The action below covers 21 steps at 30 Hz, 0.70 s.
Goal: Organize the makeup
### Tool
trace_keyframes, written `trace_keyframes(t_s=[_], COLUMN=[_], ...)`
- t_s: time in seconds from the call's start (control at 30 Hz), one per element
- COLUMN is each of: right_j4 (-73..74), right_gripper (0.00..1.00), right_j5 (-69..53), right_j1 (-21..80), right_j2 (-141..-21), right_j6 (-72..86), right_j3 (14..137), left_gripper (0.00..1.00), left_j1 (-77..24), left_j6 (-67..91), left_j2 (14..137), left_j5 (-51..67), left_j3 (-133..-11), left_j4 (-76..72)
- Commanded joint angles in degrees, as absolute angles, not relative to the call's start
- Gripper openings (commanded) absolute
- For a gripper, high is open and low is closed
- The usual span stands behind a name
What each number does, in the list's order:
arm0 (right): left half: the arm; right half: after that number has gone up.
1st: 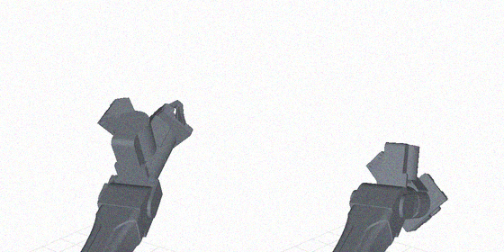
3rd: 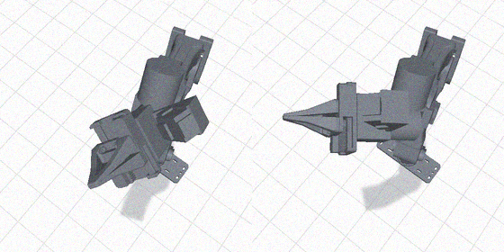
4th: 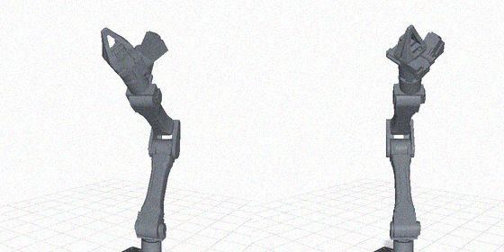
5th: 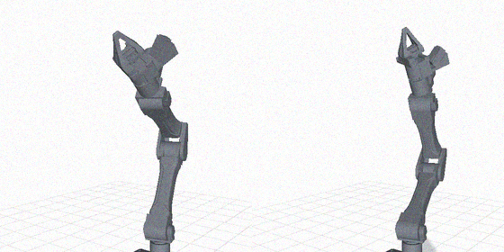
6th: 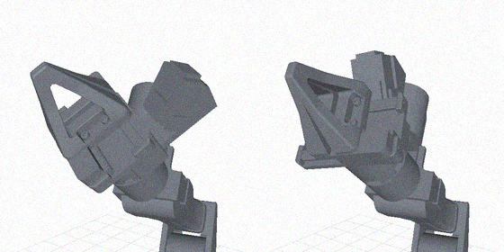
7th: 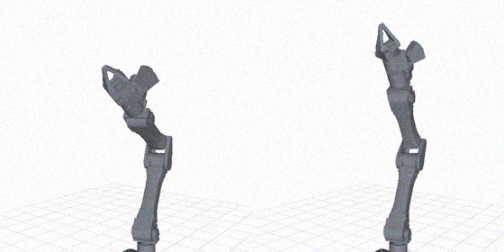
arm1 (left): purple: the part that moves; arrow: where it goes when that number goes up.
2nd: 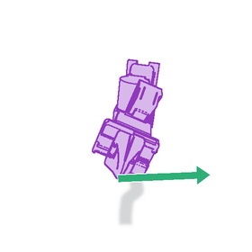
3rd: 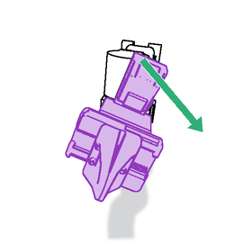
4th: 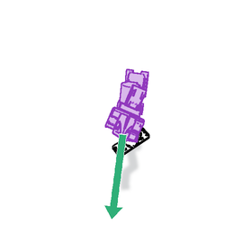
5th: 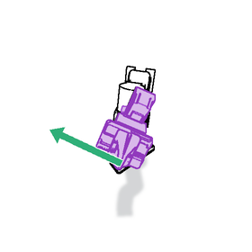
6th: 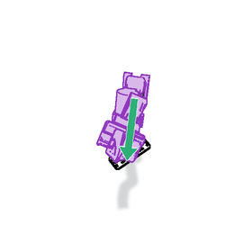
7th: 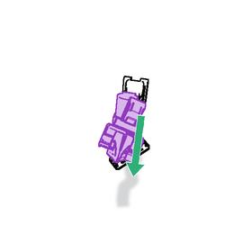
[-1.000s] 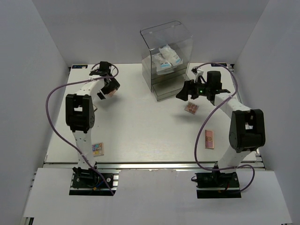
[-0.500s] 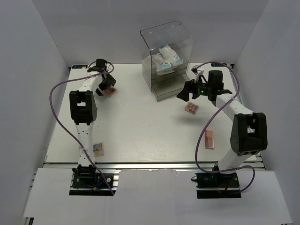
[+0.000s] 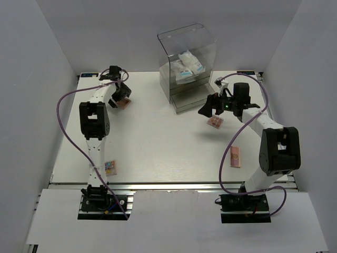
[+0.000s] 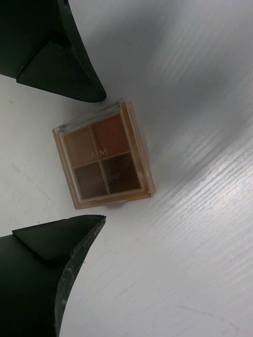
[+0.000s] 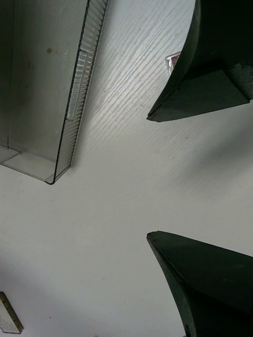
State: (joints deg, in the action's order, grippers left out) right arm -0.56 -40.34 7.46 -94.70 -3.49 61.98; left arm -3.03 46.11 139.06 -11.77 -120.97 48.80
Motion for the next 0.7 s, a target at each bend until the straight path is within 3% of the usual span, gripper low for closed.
trace_keyframes(t_s=[0.0, 0.37, 0.57, 0.67], right_j4=[-3.69, -5.36, -5.27, -5.27], right_gripper=[0.89, 0.89, 0.89, 0.89], right_j5=[-41.13, -42.36, -42.89, -42.89], right_j1=[7.12, 7.12, 7.21, 7.12], right_j2=[-92.02, -90.88, -90.26, -89.83], right_j6=[-2.29, -0.35, -0.35, -0.35], right_j3=[61.44, 61.0, 60.56, 60.56], left_gripper=[0.96, 0.91, 0.84, 0.85], left_j1=[-3.16, -3.16, -3.16, -3.16], left_j6=[44.39, 38.23, 38.06, 37.62], left_j2=[141.85, 138.78, 138.08, 138.43], left_j5=[-13.88, -20.57, -19.69, -19.69], left_j3=[-121.2, -111.19, -111.44, -112.41], left_j4=[55.36, 56.52, 54.93, 54.58])
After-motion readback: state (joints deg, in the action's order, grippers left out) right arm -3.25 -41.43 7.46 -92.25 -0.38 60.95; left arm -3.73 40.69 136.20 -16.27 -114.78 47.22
